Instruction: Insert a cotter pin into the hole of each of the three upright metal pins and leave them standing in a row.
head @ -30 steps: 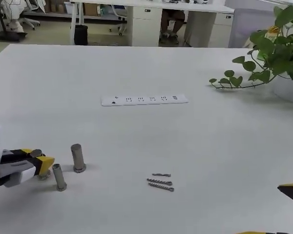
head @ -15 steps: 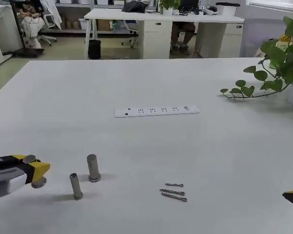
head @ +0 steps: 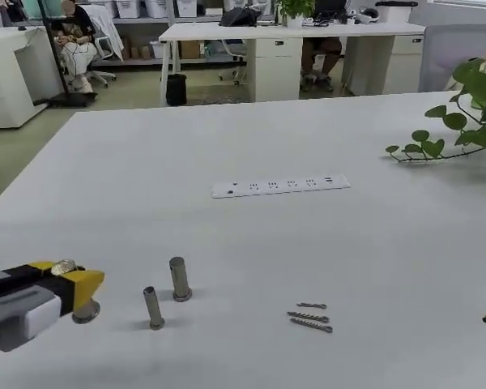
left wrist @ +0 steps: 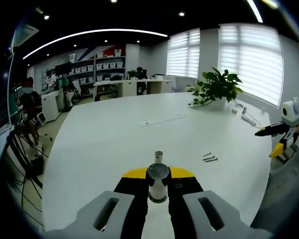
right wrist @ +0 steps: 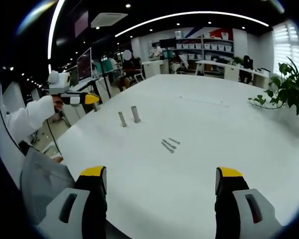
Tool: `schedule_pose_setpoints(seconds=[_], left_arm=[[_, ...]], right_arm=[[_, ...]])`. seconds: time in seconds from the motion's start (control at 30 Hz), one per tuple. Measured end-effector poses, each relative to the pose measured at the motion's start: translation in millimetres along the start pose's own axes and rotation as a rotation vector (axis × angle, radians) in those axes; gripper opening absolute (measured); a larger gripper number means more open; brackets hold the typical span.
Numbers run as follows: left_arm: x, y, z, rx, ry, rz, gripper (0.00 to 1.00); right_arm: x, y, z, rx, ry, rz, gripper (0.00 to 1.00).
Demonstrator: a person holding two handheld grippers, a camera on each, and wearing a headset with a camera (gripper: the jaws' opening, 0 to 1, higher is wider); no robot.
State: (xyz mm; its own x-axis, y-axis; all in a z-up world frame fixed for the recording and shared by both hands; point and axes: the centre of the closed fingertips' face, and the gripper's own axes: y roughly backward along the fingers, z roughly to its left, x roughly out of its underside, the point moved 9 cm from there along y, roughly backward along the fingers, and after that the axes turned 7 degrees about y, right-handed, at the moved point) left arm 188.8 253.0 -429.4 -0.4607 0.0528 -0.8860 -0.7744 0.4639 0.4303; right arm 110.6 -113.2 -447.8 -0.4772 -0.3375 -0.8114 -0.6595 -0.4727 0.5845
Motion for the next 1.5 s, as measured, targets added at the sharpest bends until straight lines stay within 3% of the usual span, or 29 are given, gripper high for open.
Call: schedule_pose_setpoints(seconds=[0.13,0.27,0.5,0.63,0.9,1.1,1.5], left_arm=[[4.5,-1.4,-19.8,0.022,-0.019,0.009,0.1],[9.4,-7.9,-30.7,0.044,-0.026,0.016,0.1],[29.0,-23.4,-54.8,0.095,-0.081,0.068,0.1],[44.0,-34.5,-63.4,0.128,-0.064,0.103,0.1],[62.7,-50.8,-67.0,0.117,-0.066,0.155,0.1],[64.9,-58.5,-67.3,0.113,-0.044,0.157,0.1],[75.1,-65.7,-69.1,0.123,-0.067,0.197,0.1]], right_arm=[[-0.5,-0.5,1.1,-0.009,-0.001,-0.008,0.88],[0.1,-2.3,2.0,-0.018,0.0,-0.003,0.88],[-1.3,-3.8,4.5,-0.029,0.008,-0.003,0.88],[-0.6,-4.0,5.5,-0.032,0.011,0.002,0.88],[4.8,-0.4,4.5,-0.012,0.003,0.019,0.88],[8.6,1.5,5.5,-0.003,0.001,0.036,0.88],[9.3,4.9,5.9,0.012,0.0,0.044,0.88]])
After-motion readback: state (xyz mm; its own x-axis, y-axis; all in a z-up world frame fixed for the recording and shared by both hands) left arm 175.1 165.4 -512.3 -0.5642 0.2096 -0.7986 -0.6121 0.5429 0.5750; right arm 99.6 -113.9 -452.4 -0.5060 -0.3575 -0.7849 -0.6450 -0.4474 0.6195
